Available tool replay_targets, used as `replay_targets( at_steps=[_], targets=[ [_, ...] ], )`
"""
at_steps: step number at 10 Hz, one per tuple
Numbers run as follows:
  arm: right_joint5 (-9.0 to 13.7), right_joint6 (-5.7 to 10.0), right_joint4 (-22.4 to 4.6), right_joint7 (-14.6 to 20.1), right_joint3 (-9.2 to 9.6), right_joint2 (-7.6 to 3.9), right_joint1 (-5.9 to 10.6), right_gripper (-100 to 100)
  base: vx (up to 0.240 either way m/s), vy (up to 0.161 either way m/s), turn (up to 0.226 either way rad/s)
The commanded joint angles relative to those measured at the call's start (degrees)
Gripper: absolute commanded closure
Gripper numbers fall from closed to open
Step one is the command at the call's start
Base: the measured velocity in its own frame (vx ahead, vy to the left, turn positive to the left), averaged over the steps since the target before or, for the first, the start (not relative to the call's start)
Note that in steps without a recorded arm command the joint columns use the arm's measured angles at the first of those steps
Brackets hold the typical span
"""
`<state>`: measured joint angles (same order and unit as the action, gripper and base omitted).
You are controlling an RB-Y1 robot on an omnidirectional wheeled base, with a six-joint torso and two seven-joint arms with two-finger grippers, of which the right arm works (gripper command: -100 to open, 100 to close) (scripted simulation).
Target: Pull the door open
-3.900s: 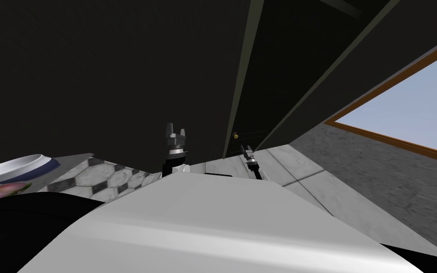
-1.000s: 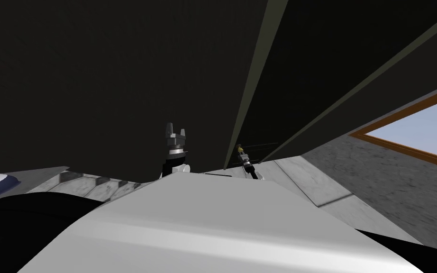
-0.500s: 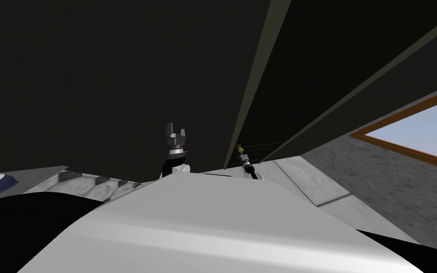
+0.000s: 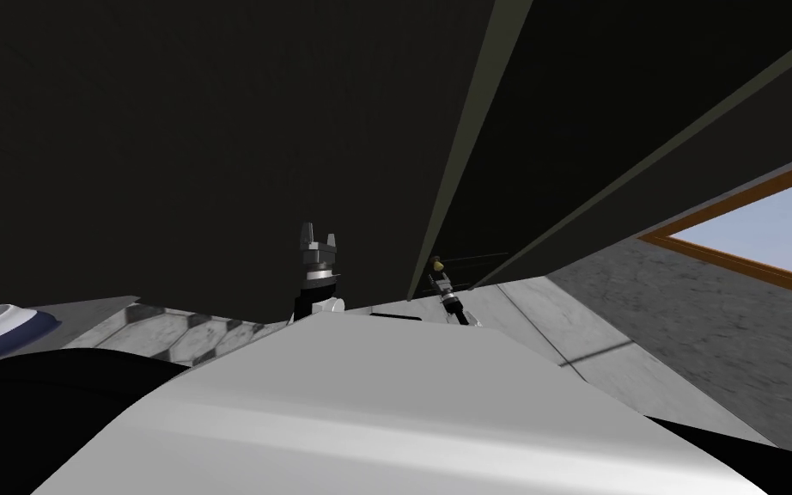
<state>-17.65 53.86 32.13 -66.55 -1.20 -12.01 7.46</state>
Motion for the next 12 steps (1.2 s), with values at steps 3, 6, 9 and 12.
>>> replay_targets(
  at_steps=[3,6,9,12],
  targets=[
    [-0.4,0.82,0.3,0.9,0.23,-1.18,0.10,-100,-0.215,-0.051,-0.050],
    [0.8,2.58,-0.6,1.5,-1.30,-2.83,-1.38,-100,0.062,0.018,0.144],
    [2.0,4.63,-1.6,2.2,-2.91,-4.82,-2.85,-100,0.149,0.057,0.133],
    [2.9,6.19,-2.4,2.7,-4.13,-6.33,-3.96,-100,0.086,0.043,0.071]
  ],
)
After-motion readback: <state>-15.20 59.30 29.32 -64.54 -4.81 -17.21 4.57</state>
